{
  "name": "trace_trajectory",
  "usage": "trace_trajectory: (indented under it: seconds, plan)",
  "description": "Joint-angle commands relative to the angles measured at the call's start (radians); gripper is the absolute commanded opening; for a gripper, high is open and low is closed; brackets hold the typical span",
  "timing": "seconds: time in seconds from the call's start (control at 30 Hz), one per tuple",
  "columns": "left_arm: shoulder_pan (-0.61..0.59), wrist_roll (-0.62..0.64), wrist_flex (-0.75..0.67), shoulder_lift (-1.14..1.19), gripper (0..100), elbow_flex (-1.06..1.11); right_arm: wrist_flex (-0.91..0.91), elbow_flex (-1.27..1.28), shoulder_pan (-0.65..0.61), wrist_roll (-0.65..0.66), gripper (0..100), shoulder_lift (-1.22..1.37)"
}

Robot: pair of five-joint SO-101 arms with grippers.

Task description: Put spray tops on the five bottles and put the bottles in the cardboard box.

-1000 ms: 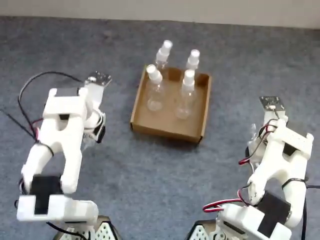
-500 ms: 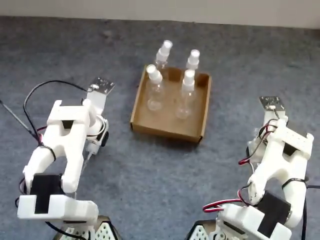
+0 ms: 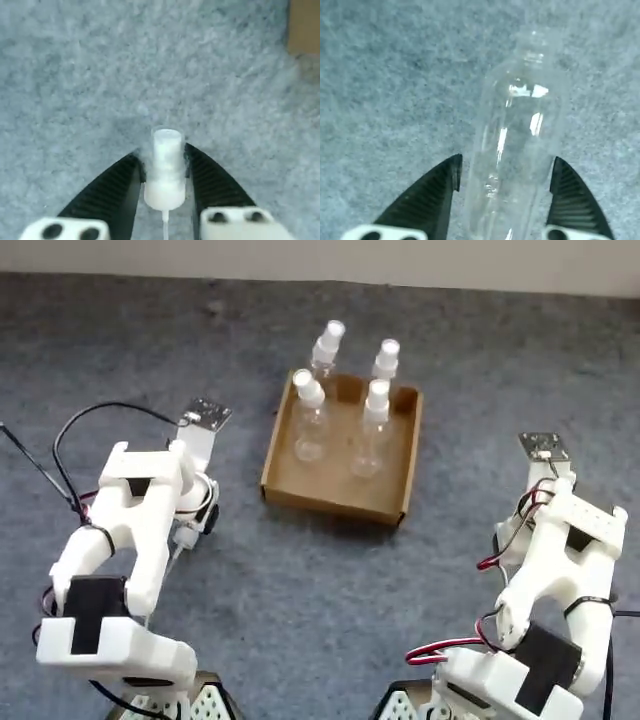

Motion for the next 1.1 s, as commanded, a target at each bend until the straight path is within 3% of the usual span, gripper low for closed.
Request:
trace_trajectory:
  seconds: [0.0, 0.17, 0.5, 0.77, 1.07]
  plan:
    - [0.022, -0.005, -0.005, -0.021, 1, -0.022, 0.007, -0.007, 0.012, 0.014, 22.4, -0.015]
    - [0.025, 0.009, 0.106, -0.136, 0, -0.108, 0.01, -0.012, 0.002, 0.014, 22.4, -0.016]
    - [0.197, 0.249, 0.149, -0.456, 0, -0.094, 0.012, -0.062, -0.041, 0.008, 22.4, -0.016]
    - [0.232, 0.299, -0.034, -0.506, 0, 0.099, 0.061, -0.173, -0.03, 0.011, 22.8, -0.012]
    - [0.232, 0.298, -0.104, -0.501, 0, 0.177, 0.12, -0.371, -0.005, 0.008, 22.8, 0.15]
